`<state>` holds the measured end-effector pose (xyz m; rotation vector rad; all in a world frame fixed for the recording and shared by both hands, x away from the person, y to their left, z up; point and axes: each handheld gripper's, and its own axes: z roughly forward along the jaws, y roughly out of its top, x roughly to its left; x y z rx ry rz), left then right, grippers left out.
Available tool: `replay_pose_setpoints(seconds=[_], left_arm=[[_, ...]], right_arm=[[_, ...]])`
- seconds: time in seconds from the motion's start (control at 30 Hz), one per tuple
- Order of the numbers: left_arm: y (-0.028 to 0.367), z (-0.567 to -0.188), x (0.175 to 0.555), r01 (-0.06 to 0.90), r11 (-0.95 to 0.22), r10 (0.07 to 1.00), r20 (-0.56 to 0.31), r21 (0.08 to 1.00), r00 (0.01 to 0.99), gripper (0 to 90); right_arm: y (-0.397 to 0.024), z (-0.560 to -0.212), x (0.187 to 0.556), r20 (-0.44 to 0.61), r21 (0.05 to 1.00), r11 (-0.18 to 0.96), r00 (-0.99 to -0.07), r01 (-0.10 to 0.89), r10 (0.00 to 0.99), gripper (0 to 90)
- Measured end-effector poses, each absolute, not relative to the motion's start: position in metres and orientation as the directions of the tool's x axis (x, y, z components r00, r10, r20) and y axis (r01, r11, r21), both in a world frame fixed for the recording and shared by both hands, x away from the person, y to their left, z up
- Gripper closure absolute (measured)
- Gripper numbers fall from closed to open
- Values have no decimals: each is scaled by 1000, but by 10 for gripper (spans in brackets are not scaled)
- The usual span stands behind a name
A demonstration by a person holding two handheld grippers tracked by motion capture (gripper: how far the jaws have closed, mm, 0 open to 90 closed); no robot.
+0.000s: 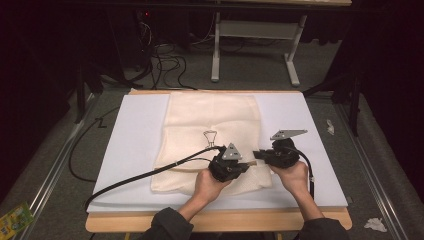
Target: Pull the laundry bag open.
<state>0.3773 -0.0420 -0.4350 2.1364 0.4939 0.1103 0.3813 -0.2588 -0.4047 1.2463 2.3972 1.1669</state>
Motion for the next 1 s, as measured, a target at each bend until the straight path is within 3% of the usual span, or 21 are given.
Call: replay_pose_setpoints(seconds=[1.0], left_arm=[[-28, -432, 378, 322, -504, 408, -107, 801, 907, 870]], right_arm=[[-260, -409, 382, 173, 729, 336, -636, 596, 752, 882]])
